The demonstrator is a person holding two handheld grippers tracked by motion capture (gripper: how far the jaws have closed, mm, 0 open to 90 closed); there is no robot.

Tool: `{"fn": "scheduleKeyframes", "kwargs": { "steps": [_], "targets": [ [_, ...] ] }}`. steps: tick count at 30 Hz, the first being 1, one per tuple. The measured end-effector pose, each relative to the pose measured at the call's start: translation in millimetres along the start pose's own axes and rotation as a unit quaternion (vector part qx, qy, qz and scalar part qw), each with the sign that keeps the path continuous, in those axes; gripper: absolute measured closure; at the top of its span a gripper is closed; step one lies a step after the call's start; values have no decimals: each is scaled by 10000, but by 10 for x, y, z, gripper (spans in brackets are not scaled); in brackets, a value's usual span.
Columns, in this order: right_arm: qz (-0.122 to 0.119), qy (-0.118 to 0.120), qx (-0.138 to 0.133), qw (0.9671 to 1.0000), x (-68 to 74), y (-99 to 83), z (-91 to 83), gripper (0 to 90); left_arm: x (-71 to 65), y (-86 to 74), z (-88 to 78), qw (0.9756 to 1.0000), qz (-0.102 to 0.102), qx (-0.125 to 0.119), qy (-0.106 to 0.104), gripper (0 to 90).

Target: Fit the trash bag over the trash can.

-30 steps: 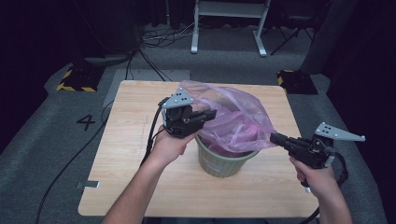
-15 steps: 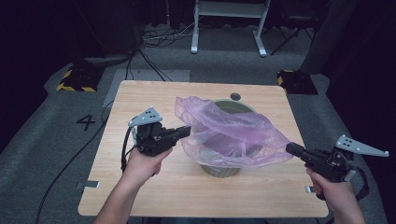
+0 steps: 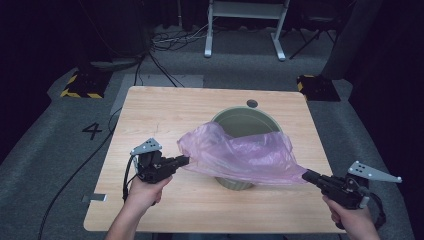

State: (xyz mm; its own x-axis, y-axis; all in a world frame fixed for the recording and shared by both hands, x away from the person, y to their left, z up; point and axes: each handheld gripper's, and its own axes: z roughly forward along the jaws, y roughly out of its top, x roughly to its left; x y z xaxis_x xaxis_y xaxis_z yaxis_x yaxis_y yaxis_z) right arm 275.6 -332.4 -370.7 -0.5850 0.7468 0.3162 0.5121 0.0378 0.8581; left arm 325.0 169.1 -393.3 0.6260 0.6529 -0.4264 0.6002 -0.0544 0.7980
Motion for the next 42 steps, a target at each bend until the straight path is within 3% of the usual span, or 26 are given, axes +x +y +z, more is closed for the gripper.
{"fn": "scheduleKeyframes", "kwargs": {
  "steps": [2, 4, 6, 7, 8, 9, 10, 12, 15, 18, 22, 25, 29, 32, 35, 37, 39, 42],
  "targets": [
    [149, -57, 87, 9998, -85, -68, 80, 870, 50, -43, 73, 9998, 57, 100, 183, 899],
    [253, -101, 144, 9995, -165, -121, 158, 870, 117, -62, 141, 9997, 25, 66, 220, 897],
    [296, -43, 87, 9995, -191, -141, 192, 860, 138, -58, 164, 9999, 119, -22, 121, 889],
    [226, 12, -7, 9997, -184, -143, 195, 825, 137, -54, 164, 9999, 131, -53, 27, 853],
    [154, 65, -96, 9998, -172, -140, 186, 773, 124, -46, 154, 9996, 267, -92, -69, 800],
    [58, 133, -247, 9996, -155, -130, 169, 684, 100, -39, 134, 9991, 387, -166, -76, 702],
    [-87, 209, -410, 9989, -134, -118, 144, 659, 73, -28, 102, 9981, 548, -225, -164, 649],
    [-388, 252, -716, 9964, -69, -97, 79, 527, 17, -15, 38, 9958, 821, -345, -227, 554],
    [-867, 220, -1073, 9902, 40, -69, -6, 389, -85, 13, -68, 9914, 1195, -472, -253, 380],
    [-1307, 133, -1205, 9840, 183, -32, -45, 346, -180, 44, -156, 9853, 1528, -601, -472, 354],
    [-1630, 136, -1296, 9780, 327, 31, -39, 322, -255, 97, -216, 9819, 1670, -668, -597, 303],
    [-1917, 182, -1314, 9725, 433, 73, -18, 325, -276, 112, -215, 9819, 1677, -649, -599, 307],
    [-2197, 308, -1129, 9685, 556, 134, 71, 335, -302, 129, -204, 9815, 1678, -691, -610, 316],
    [-2310, 330, -961, 9676, 628, 169, 156, 335, -317, 149, -207, 9809, 1688, -719, -641, 311],
    [-2407, 158, -743, 9676, 661, 195, 264, 407, -319, 173, -215, 9813, 1711, -691, -546, 298],
    [-2360, 22, -623, 9698, 654, 214, 316, 562, -305, 190, -234, 9819, 1671, -714, -527, 279],
    [-2271, -62, -640, 9717, 631, 240, 332, 707, -288, 214, -278, 9822, 1625, -825, -455, 262],
    [-2064, 43, -809, 9751, 590, 299, 307, 816, -301, 281, -367, 9800, 1681, -992, -392, 244]
  ]
}}
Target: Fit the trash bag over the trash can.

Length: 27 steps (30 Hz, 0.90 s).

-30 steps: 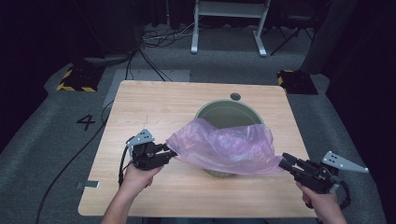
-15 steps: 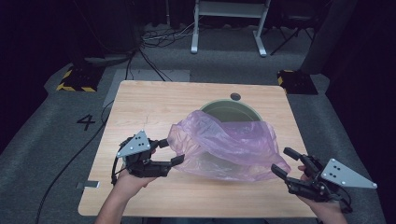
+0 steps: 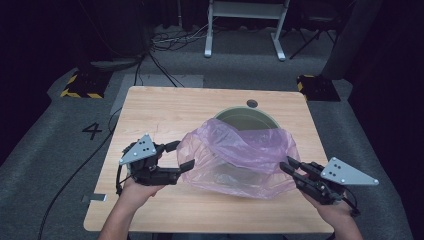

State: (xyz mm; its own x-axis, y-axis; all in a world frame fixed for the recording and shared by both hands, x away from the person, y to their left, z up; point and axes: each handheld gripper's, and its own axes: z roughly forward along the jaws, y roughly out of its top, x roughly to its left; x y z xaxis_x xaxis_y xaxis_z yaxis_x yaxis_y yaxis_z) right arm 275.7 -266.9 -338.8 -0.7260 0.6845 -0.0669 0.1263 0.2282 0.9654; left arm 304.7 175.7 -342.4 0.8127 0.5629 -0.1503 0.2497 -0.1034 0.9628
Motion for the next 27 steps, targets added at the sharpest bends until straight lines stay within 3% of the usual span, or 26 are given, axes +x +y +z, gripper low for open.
{"fn": "scheduleKeyframes", "kwargs": {
  "steps": [4, 7, 12, 16, 17, 20, 22, 27],
  "targets": [
    [244, 74, -85, 9996, -80, 68, 0, 834, -37, 187, -35, 9995, 243, -184, 22, 245],
    [370, 60, -95, 9993, -142, 102, 16, 839, -42, 295, 53, 9991, 405, -101, 84, 260],
    [648, 141, -70, 9978, -246, 137, 46, 840, -23, 419, 240, 9995, 295, -47, 129, 342],
    [731, 105, -37, 9973, -279, 153, 65, 840, -28, 475, 330, 9996, 273, -8, 63, 543],
    [730, 108, -33, 9973, -280, 157, 70, 841, -27, 487, 347, 9996, 264, 17, 100, 567],
    [769, 61, -24, 9970, -284, 180, 77, 843, -19, 514, 396, 9995, 185, 34, 240, 788],
    [781, -4, -17, 9969, -284, 202, 83, 847, 2, 534, 429, 9994, 80, -6, 343, 879],
    [914, -277, 96, 9954, -325, 261, 118, 852, 86, 565, 549, 9979, -261, 105, 581, 897]
  ]
}}
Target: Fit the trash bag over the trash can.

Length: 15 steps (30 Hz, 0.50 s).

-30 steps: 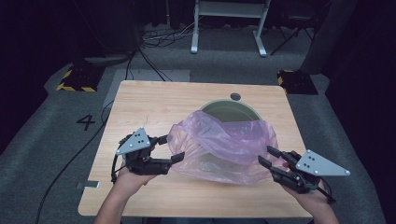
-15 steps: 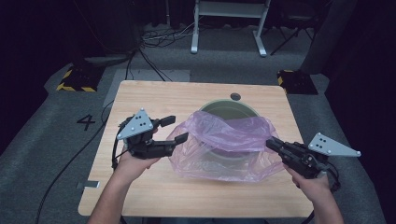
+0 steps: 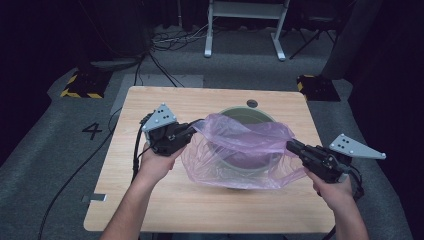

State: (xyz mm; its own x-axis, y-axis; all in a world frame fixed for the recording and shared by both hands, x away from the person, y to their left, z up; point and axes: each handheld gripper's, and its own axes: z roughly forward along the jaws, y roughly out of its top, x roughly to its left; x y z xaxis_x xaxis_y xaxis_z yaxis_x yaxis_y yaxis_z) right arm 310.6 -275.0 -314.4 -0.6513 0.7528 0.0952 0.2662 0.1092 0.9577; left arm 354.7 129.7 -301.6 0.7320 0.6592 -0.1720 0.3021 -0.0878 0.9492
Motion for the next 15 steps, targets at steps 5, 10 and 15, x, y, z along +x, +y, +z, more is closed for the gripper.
{"fn": "scheduleKeyframes", "kwargs": {
  "steps": [5, 10, 15],
  "targets": [
    [260, -297, 122, 9991, -86, 8, 88, 852, 101, -33, 164, 9992, -252, 213, 232, 897],
    [525, -458, 162, 9974, -230, -35, 171, 852, 256, -115, 280, 9974, -455, 384, 417, 897],
    [797, -482, 158, 9955, -370, -39, 298, 852, 362, -167, 413, 9962, -560, 460, 483, 897]
  ]
}}
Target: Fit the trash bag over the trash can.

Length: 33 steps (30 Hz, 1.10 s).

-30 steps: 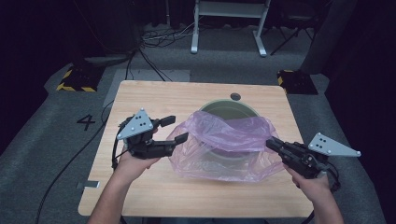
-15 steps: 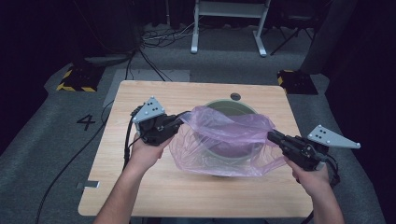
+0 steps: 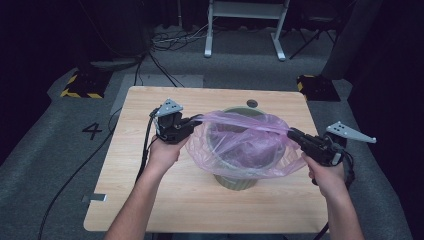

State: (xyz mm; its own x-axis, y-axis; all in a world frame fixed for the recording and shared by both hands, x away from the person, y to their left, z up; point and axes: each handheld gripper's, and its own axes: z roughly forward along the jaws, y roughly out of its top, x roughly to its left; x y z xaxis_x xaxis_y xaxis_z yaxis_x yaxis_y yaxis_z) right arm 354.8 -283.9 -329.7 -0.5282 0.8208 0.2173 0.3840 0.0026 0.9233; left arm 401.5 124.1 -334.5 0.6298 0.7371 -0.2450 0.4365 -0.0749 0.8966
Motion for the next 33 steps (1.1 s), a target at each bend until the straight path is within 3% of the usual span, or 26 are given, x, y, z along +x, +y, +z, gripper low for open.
{"fn": "scheduleKeyframes", "kwargs": {
  "steps": [7, 9, 14, 21, 24, 27, 31, 33],
  "targets": [
    [244, -139, 101, 9996, -134, -2, 197, 850, 114, -45, 195, 9998, -171, 121, 32, 896],
    [245, -160, 121, 9995, -153, -14, 233, 849, 129, -52, 213, 9998, -152, 112, 89, 896],
    [263, -203, 110, 9994, -221, -40, 300, 850, 169, -64, 238, 10000, 43, 17, -20, 896],
    [356, -75, -91, 9993, -331, -82, 432, 853, 297, -75, 330, 9997, 65, -145, -184, 896],
    [460, -53, -174, 9988, -387, -106, 496, 857, 330, -70, 388, 9999, -1, -89, -133, 896],
    [543, -123, -94, 9984, -432, -121, 588, 866, 370, -87, 486, 9998, -185, 103, 34, 896],
    [729, -129, 47, 9972, -476, -160, 713, 875, 441, -128, 608, 9984, -491, 280, 78, 896],
    [767, -167, 158, 9968, -493, -193, 776, 884, 444, -144, 659, 9980, -521, 349, 126, 895]
  ]
}}
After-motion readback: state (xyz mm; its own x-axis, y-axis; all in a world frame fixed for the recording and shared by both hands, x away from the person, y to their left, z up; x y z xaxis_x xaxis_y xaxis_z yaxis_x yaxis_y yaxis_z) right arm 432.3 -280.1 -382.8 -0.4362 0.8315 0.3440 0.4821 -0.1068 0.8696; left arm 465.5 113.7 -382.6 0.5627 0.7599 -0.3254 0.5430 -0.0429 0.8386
